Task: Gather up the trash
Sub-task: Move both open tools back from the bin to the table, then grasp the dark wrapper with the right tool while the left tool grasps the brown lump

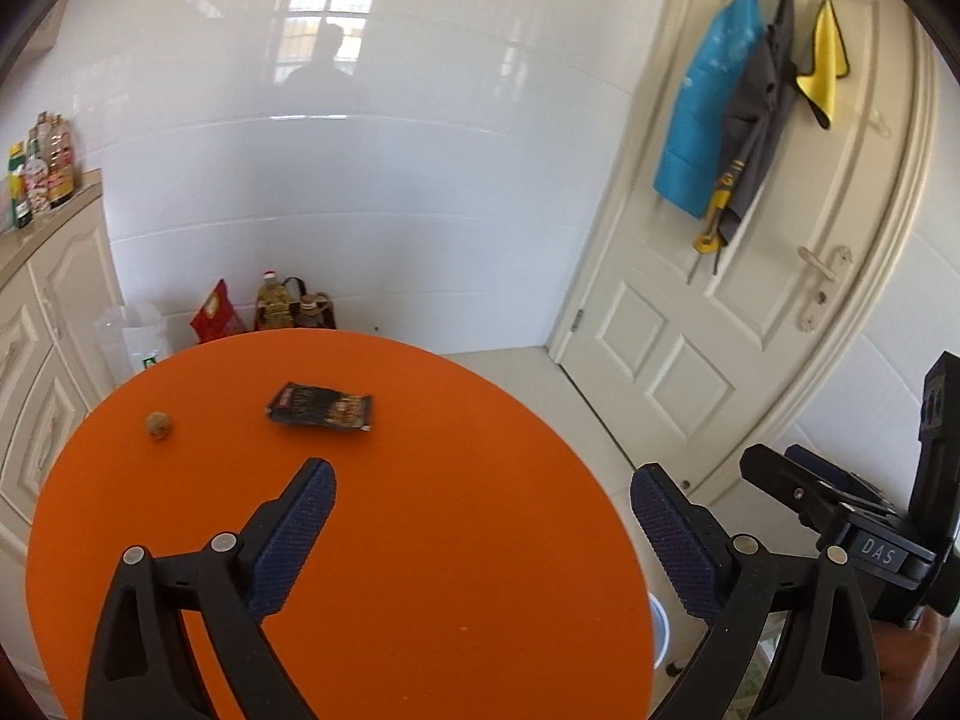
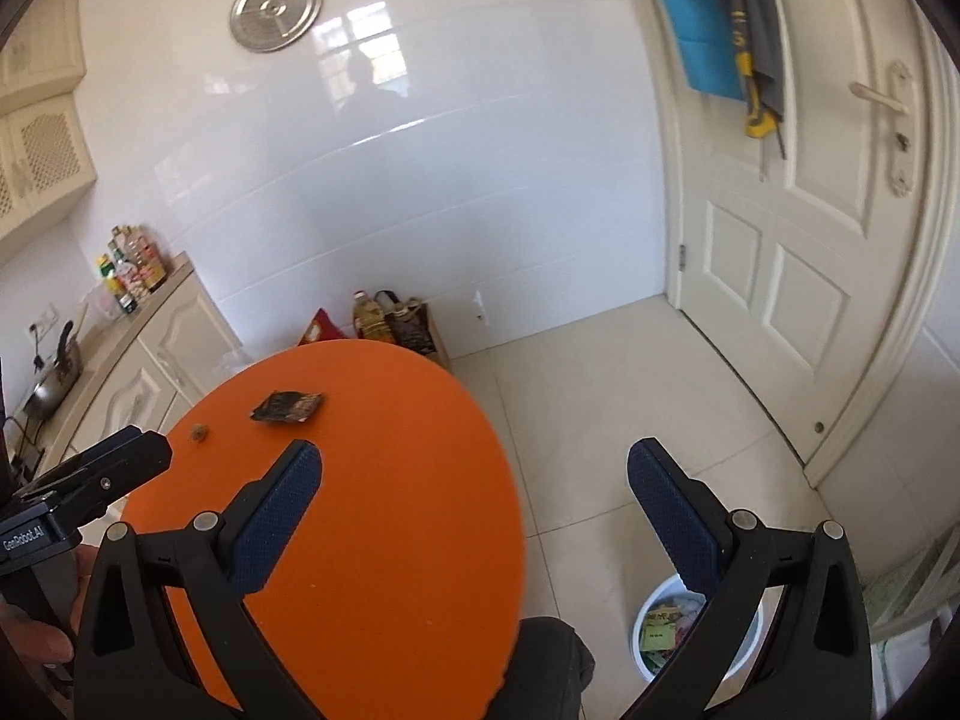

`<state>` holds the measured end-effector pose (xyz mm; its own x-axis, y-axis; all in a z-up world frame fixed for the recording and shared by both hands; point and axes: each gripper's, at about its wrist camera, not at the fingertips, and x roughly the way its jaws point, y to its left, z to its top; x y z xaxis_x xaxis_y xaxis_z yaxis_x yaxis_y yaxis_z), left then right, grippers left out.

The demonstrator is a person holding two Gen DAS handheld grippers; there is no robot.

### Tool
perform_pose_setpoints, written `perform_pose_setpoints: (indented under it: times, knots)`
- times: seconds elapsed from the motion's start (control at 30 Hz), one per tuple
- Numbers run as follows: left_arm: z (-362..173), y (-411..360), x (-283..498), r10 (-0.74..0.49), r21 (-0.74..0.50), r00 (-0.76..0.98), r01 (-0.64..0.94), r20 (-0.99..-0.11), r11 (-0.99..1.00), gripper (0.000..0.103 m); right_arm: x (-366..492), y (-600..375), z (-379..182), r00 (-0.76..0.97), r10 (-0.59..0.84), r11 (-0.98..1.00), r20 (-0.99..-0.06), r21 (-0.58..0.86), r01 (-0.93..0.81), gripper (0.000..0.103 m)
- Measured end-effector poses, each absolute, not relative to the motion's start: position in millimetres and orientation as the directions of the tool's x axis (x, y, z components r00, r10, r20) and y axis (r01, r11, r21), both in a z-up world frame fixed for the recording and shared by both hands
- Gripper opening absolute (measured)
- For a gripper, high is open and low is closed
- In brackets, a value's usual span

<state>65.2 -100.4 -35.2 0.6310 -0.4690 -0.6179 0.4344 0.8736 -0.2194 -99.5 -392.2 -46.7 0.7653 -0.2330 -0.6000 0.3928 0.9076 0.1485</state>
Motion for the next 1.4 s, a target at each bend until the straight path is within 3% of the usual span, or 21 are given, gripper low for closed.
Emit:
perform_pose_setpoints:
  times: [0.27,0.57,1.0,1.23,1.33,1.4]
  knots:
    - [-31,-8,15,-0.316,-0.174,0.755,0.264,-0.575,0.949,0.101,-40,-318,-41,0.805,-0.093,0.976,-0.586,0.108,0.191,0.103]
    - [-42,9,-19,-0.163,-0.088,0.794,0.138,-0.586,0.987,0.102,28,-264,-54,0.789,0.01,0.999,-0.615,0.048,0.024,0.103]
    - [-101,-51,138,-0.094,-0.06,0.677,0.072,-0.73,0.996,0.102,144,-273,-160,0.615,-0.045,0.996,-0.787,-0.086,-0.037,0.103]
    - [-139,-72,241,-0.105,-0.035,0.611,0.125,-0.785,0.992,0.101,193,-278,-206,0.566,-0.043,0.989,-0.823,-0.115,-0.093,0.103]
    - [-155,-73,278,-0.125,-0.036,0.587,0.16,-0.8,0.986,0.099,208,-281,-214,0.548,0.0,0.99,-0.837,-0.076,-0.116,0.1]
    - [-166,-69,298,-0.149,-0.053,0.567,0.182,-0.81,0.982,0.092,214,-280,-215,0.552,-0.008,0.987,-0.834,-0.094,-0.127,0.095]
